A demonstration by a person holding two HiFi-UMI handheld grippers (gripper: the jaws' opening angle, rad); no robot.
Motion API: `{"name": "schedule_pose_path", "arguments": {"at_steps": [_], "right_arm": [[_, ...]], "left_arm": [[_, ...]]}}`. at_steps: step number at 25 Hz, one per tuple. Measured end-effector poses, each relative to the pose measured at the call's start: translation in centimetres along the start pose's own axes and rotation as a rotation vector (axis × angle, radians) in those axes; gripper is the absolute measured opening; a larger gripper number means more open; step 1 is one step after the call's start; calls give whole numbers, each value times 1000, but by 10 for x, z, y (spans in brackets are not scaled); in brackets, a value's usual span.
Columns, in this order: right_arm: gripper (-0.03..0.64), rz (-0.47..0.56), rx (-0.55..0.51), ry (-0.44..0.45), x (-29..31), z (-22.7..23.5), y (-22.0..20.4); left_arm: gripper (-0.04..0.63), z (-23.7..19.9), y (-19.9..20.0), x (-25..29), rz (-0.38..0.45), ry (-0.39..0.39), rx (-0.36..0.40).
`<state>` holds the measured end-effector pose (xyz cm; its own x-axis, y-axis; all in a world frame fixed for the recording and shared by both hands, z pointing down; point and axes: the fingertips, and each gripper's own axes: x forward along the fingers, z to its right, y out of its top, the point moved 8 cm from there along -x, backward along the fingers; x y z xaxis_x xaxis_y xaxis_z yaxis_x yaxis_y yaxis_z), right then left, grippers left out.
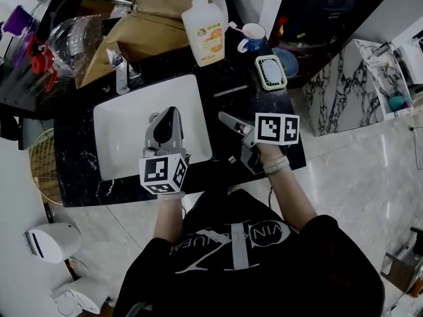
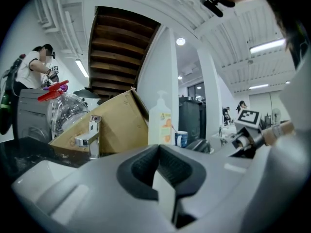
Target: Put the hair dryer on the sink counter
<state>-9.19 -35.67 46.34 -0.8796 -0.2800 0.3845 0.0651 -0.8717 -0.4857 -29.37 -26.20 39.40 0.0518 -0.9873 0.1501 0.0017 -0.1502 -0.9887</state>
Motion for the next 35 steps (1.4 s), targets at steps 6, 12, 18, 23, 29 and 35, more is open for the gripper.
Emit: {"name": "schedule_pose_path", "arguments": {"at_steps": [6,12,18,23,29,35], "right_arm": [[276,-9,28,21,17,0,11],[277,-12,70,22,28,4,21],[278,-7,149,35,32,12,26],[281,-38,119,9,34,13,25],[309,-113,-8,-56,32,12,22],[354,-185,-117,-110,30,12,20]], "left_arm": [[0,-11,0,5,-1,15,-10],[0,-15,-1,8,-12,21,-19],[0,-17,-1,11,-12,12,-22],[0,-18,-1,12,-13,9,-22],[0,-17,0,11,-7,6,-31],[0,-15,-1,9,-6,-1,-34]]}}
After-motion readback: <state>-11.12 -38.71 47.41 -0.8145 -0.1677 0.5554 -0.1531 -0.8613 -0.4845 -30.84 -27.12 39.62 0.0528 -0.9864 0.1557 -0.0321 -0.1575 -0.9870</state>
